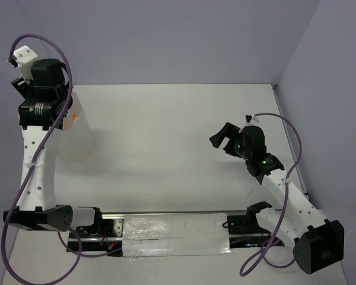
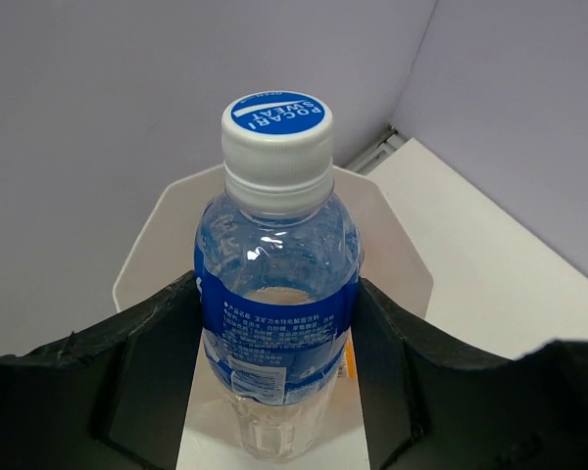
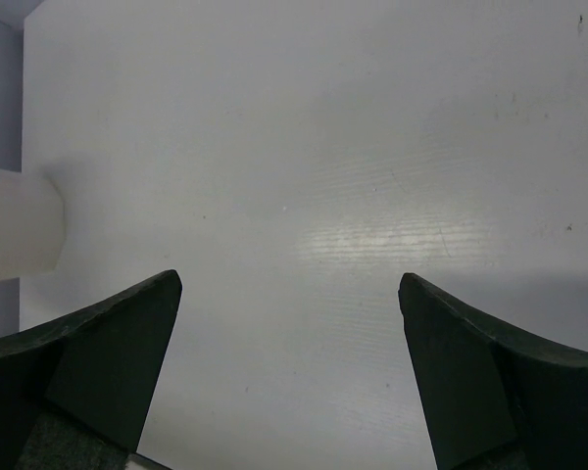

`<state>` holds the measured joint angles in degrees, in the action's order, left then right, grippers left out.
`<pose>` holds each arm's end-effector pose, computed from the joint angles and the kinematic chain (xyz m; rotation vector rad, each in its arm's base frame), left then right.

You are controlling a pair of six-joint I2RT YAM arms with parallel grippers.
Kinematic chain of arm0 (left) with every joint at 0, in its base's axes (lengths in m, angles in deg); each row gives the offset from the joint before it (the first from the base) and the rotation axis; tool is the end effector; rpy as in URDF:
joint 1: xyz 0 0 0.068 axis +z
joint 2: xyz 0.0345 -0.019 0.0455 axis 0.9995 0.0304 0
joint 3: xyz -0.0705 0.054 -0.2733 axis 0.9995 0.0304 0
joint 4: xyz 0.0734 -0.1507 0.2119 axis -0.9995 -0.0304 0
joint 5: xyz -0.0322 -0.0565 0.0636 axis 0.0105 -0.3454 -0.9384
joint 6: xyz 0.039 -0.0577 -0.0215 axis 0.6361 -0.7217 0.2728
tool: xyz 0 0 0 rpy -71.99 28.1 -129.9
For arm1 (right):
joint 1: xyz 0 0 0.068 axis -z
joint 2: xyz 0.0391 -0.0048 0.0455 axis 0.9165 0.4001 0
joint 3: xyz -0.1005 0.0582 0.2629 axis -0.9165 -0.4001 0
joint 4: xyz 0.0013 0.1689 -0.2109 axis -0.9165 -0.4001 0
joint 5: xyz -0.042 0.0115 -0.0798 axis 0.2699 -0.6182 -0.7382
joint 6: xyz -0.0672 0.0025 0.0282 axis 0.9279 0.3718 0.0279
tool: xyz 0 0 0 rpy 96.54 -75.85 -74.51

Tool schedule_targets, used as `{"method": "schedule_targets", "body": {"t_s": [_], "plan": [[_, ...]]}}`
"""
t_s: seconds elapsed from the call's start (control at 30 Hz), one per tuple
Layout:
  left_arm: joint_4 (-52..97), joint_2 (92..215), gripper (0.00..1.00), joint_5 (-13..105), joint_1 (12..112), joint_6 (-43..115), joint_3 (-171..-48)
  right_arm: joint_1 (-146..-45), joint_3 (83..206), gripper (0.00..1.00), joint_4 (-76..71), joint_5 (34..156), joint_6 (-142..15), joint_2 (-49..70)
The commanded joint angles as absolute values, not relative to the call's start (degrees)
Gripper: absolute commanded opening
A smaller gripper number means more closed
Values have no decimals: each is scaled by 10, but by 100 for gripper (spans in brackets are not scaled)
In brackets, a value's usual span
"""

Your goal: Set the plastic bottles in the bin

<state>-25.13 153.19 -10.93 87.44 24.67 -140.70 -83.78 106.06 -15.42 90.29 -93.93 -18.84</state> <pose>0.2513 0.0420 0.5225 -0.8887 1.5606 0.4947 0.2154 0.0703 0.2628 0.3414 2.0952 0.6299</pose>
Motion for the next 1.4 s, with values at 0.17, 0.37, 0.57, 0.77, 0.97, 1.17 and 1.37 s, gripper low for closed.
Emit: {"method": "schedule_targets", "body": {"t_s": [0.17,0.37,0.57,0.77,0.97,1.17,1.37], "plan": [[-156,1516,53,-137,900,218,-1320,-841,1063,100,-102,913,-949,-164],[-150,1516,60,-142,909,205,-1294,-841,1078,100,-82,924,-955,-134],[-176,1517,99,-142,912,189,-1289,-840,1083,100,-78,921,-958,-126],[-197,1501,100,-97,912,208,-1347,-840,1082,100,-94,906,-950,-119],[-224,1498,100,-43,889,247,-1417,-842,1087,100,-122,883,-937,-128],[-255,1508,100,-23,741,241,-1394,-842,1133,100,-202,789,-901,-161],[-199,1512,99,14,614,218,-1284,-842,1158,100,-257,709,-865,-186]]}}
